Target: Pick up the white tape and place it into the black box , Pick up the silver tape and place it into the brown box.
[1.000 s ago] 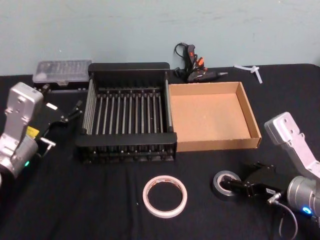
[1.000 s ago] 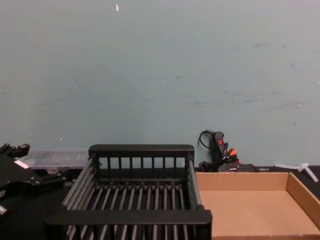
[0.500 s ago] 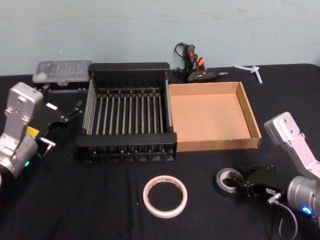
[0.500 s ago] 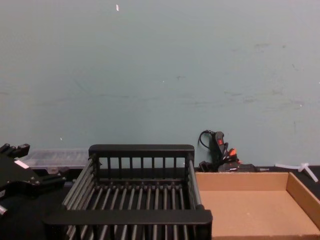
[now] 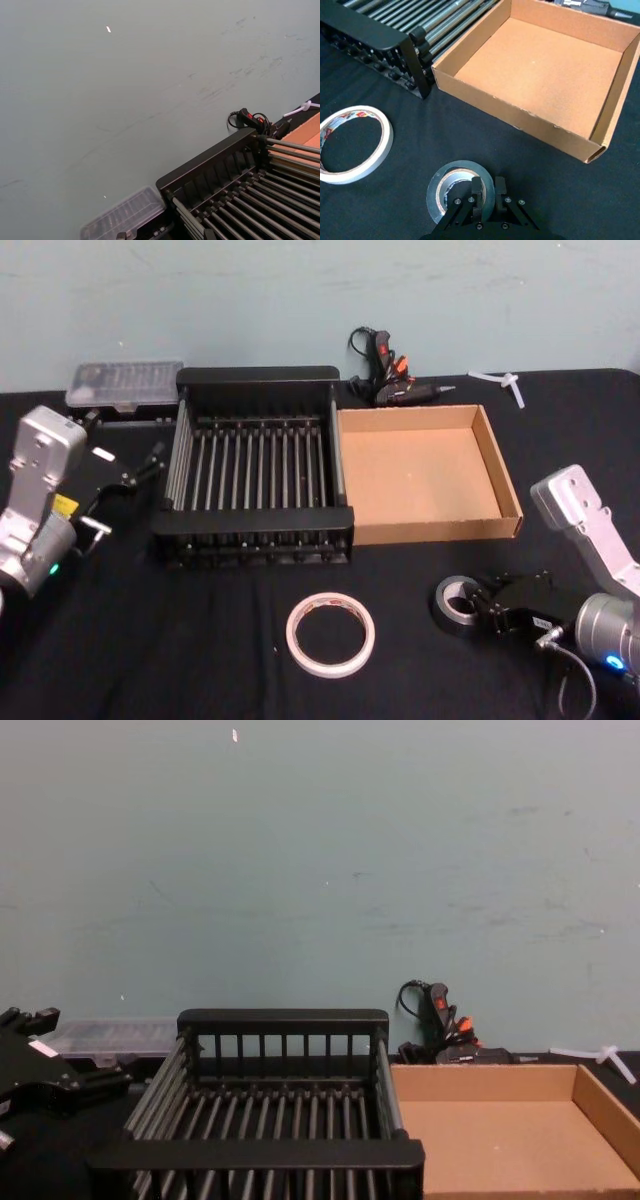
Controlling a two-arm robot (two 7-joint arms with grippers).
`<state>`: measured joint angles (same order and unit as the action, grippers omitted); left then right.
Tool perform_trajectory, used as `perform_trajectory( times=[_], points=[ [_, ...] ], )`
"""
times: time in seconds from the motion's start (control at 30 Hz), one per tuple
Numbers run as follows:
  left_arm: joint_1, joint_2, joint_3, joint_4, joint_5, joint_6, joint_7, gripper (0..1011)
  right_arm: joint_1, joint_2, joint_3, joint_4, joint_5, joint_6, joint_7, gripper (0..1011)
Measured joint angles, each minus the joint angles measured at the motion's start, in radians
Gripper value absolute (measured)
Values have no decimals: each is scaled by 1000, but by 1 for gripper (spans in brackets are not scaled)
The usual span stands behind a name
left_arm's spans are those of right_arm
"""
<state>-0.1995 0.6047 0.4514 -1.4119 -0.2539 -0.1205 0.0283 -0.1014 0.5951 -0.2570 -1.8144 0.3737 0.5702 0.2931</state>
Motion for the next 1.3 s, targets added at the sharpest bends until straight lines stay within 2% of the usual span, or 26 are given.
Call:
perform_trajectory(
  times=[0.47,0.73,1.0,1.3],
  points=[
    [0,0,0,0,0,0,0,1001,-8,13,35,-48,2,-52,15,160],
    [0,0,0,0,0,0,0,1001,17,19,47,-66,-15,-81,12,160],
    [0,0,0,0,0,0,0,1001,84,2,43,-43,-54,-117,11,160],
    [0,0,0,0,0,0,0,1001,168,-41,29,22,-96,-162,12,160]
  ],
)
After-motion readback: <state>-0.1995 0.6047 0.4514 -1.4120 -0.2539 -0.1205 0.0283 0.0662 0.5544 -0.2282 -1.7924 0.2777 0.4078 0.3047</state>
